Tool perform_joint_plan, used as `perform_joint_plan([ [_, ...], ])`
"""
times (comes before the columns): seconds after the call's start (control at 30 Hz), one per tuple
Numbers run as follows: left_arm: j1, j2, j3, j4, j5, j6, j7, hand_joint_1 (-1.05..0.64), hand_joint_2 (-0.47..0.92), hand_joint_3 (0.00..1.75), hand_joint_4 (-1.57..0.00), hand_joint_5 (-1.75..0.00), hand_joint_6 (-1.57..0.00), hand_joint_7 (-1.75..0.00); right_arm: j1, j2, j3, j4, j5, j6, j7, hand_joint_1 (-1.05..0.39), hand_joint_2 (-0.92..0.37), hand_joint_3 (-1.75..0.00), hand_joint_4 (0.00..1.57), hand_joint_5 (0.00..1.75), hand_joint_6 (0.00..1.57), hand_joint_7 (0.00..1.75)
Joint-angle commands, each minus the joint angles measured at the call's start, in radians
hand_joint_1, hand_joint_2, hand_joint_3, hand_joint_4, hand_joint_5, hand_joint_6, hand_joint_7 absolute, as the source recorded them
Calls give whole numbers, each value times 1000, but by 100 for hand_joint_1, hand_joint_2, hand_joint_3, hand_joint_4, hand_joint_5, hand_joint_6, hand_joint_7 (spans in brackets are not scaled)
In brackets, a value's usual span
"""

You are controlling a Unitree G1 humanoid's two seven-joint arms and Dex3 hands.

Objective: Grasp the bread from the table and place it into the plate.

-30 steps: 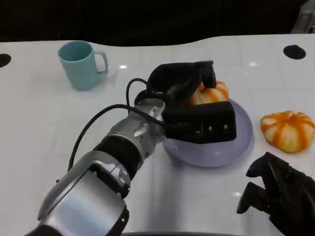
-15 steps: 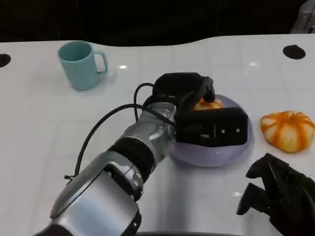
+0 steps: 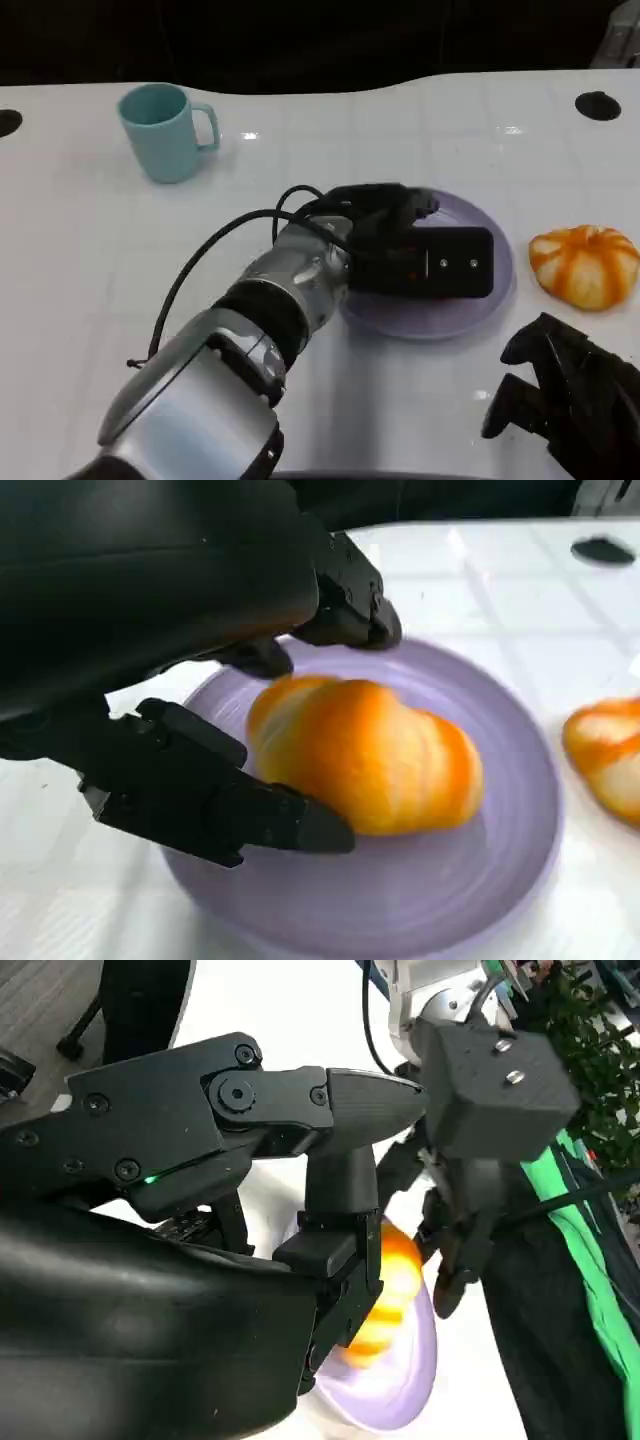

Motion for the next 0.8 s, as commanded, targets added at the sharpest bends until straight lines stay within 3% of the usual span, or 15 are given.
perform_joint_plan([
  [0.03,-32,16,-16,5,16,23,-62,-79,92,38,0,0,0,0,-4,-13,-5,9,-4,-19,9,-45,-92,-38,67,175,54,158],
  [0.33,-41,40,-2,-8,-1,3,-125,-88,92,39,0,0,0,0,-5,-11,-4,8,-17,-22,5,-44,-92,-38,66,175,54,159],
  [0.57,50,91,250,-91,-266,-160,-153,-83,92,33,-9,-5,-13,-6,-11,-2,-5,12,-12,-16,1,-45,-92,-36,65,175,53,159],
  [0.6,68,92,294,-106,-314,-174,-158,-77,92,34,-25,-15,-25,-11,-11,-1,-3,11,-14,-16,-1,-45,-92,-36,65,175,53,159],
  [0.67,100,91,376,-136,-405,-182,-171,-72,92,34,-25,-47,-36,-12,-11,2,-2,8,-14,-11,-7,-44,-92,-36,65,175,53,159],
  [0.7,112,91,405,-149,-439,-177,-178,-66,92,34,-39,-70,-50,-16,-11,3,-2,7,-14,-8,-10,-44,-92,-36,66,175,54,159],
  [0.8,153,92,481,-205,-534,-145,-210,-54,92,38,-56,-87,-68,-22,-12,1,2,1,-18,0,-20,-44,-92,-37,67,175,54,159],
])
